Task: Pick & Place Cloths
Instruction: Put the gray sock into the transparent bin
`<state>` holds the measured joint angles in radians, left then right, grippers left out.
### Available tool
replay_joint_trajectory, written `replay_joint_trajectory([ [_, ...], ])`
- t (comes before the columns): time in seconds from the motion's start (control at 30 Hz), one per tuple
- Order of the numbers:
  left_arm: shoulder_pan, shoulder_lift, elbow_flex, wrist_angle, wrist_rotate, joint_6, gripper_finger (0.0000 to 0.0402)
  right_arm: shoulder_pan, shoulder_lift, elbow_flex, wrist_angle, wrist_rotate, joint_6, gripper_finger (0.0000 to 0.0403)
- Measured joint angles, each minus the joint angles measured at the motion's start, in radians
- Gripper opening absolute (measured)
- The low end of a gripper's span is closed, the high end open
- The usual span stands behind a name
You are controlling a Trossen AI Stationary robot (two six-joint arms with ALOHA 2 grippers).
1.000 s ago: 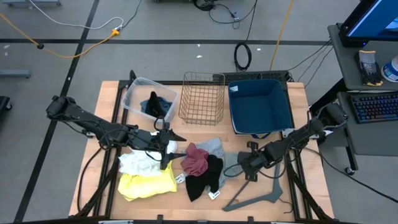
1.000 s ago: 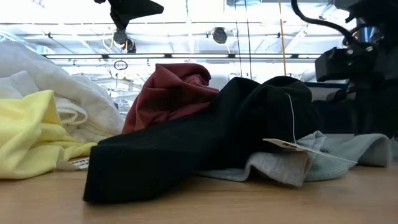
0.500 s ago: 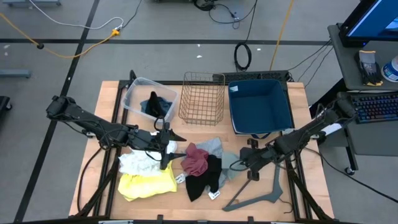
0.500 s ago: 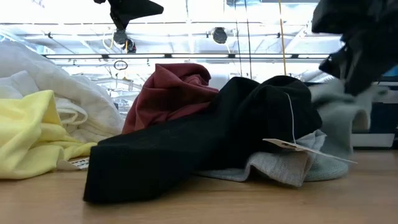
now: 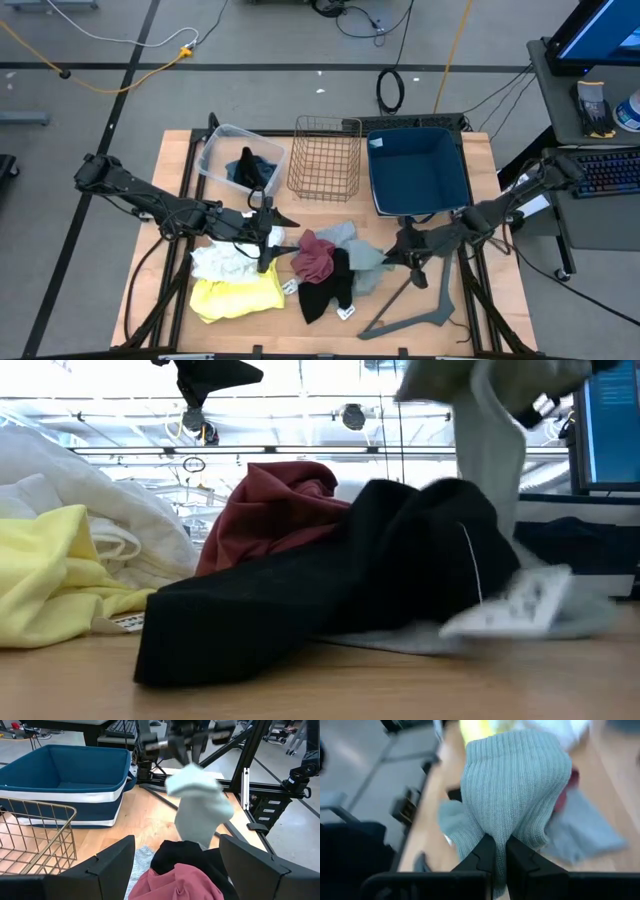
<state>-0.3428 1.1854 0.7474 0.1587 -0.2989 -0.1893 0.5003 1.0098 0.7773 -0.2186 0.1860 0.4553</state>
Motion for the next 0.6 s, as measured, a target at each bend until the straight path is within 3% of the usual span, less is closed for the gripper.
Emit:
replay_joint_trajectory([
  [0.6,0.0,0.0,0.0,0.089,0.017,0.001,0.0294,-0.012,-0.054,0.001,0.448,0.001,-0.319,0.001],
])
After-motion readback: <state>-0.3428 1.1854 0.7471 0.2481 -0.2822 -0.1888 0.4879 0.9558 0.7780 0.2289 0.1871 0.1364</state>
